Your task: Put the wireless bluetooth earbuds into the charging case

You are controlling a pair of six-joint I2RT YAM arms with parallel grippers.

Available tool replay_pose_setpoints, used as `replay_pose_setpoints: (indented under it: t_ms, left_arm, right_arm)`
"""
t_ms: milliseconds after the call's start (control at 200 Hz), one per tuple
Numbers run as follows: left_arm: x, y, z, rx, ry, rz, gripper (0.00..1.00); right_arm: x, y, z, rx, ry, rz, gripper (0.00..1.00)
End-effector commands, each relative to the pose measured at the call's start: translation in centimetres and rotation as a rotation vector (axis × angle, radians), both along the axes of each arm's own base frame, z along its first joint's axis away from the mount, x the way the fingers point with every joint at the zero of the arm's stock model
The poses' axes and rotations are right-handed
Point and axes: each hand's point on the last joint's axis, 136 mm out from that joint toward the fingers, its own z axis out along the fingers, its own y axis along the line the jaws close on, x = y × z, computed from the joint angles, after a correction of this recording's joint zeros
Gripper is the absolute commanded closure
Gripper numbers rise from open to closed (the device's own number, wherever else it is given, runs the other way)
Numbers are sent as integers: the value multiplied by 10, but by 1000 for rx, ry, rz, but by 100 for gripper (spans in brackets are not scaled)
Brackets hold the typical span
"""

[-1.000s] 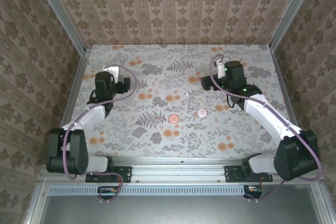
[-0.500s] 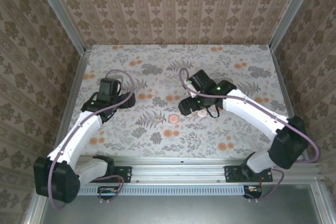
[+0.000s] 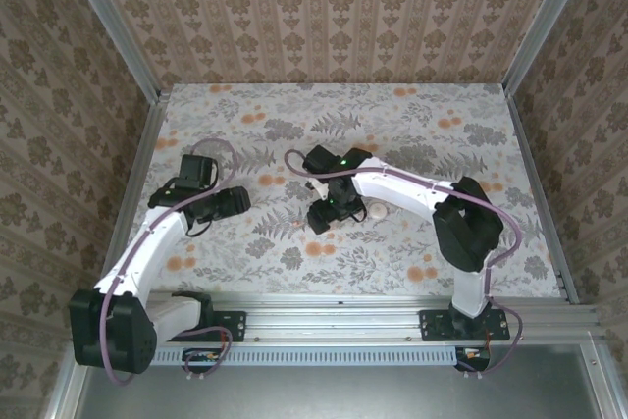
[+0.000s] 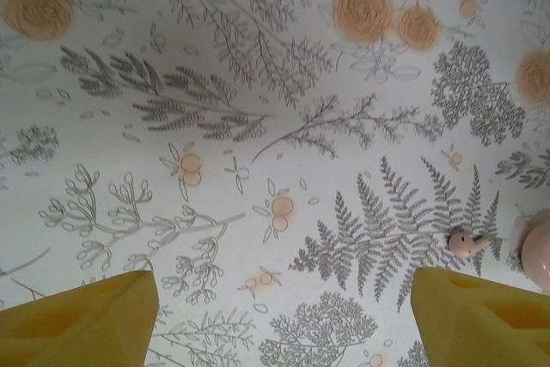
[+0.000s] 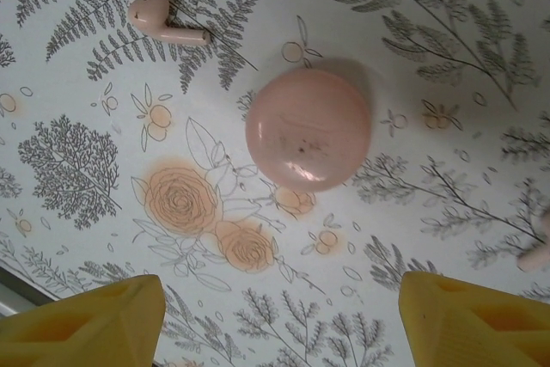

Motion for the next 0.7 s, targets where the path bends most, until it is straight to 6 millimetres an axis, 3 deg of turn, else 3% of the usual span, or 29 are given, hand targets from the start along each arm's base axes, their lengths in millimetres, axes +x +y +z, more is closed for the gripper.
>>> replay_pose_setpoints:
  t_ms: [0, 330, 695]
  left_arm:
    - [-8, -2, -6, -28, 39, 7, 22]
    - [-10, -3, -10, -28, 42, -4, 23]
    - [-8, -3, -5, -21, 33, -15, 23]
  right_arm:
    - [1, -1, -8, -59, 22, 0, 26]
    - [13, -2, -40, -159, 26, 14, 22]
    - [28, 7, -55, -152, 7, 16, 26]
